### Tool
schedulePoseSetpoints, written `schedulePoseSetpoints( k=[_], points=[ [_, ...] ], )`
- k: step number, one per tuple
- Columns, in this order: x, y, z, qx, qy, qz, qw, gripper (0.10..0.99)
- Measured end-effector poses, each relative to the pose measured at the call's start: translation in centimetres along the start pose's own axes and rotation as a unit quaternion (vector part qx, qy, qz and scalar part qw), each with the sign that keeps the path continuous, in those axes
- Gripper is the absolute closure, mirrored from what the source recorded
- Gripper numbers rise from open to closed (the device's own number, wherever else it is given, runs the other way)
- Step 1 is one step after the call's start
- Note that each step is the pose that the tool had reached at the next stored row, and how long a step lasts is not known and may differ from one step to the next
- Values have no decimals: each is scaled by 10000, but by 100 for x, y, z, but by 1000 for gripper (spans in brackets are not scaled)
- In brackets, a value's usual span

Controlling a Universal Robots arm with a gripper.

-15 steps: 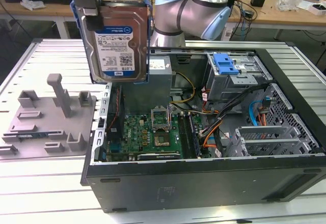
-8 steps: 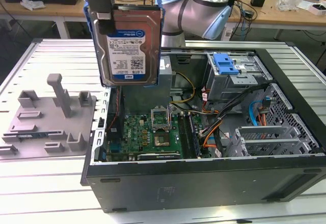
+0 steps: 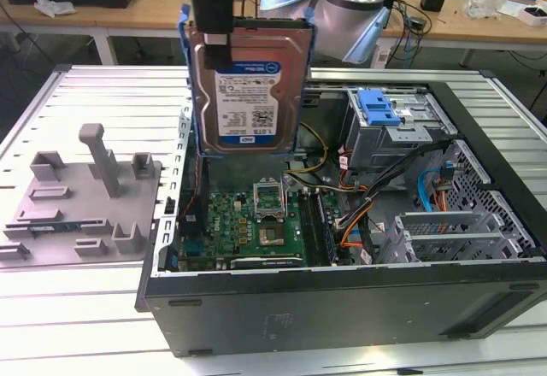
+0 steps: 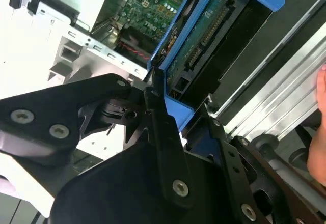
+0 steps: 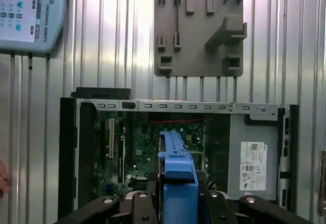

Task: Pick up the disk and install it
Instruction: 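Pick up the disk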

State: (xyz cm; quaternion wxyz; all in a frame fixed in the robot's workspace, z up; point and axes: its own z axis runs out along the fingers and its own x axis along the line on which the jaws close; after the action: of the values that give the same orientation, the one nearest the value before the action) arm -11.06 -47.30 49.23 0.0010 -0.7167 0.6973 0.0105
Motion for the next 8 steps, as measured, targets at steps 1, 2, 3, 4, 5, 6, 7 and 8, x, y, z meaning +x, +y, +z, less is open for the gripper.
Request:
schedulePoseSetpoints(
  k=[1, 2, 3, 4, 5, 6, 7, 8],
  points=[
    [34, -72, 0, 0, -2, 0, 10000, 718],
    [57, -119, -1, 0, -4, 0, 10000, 718],
    [78, -162, -1, 0, -5, 1, 10000, 718],
    [93, -194, -1, 0, -6, 0, 10000, 718],
    [107, -225, -1, 0, -7, -1, 10000, 718],
    [122, -255, -1, 0, -8, 0, 10000, 718],
    [141, -295, -2, 0, -8, 0, 10000, 718],
    [156, -325, -1, 1, -10, 0, 10000, 718]
  ],
)
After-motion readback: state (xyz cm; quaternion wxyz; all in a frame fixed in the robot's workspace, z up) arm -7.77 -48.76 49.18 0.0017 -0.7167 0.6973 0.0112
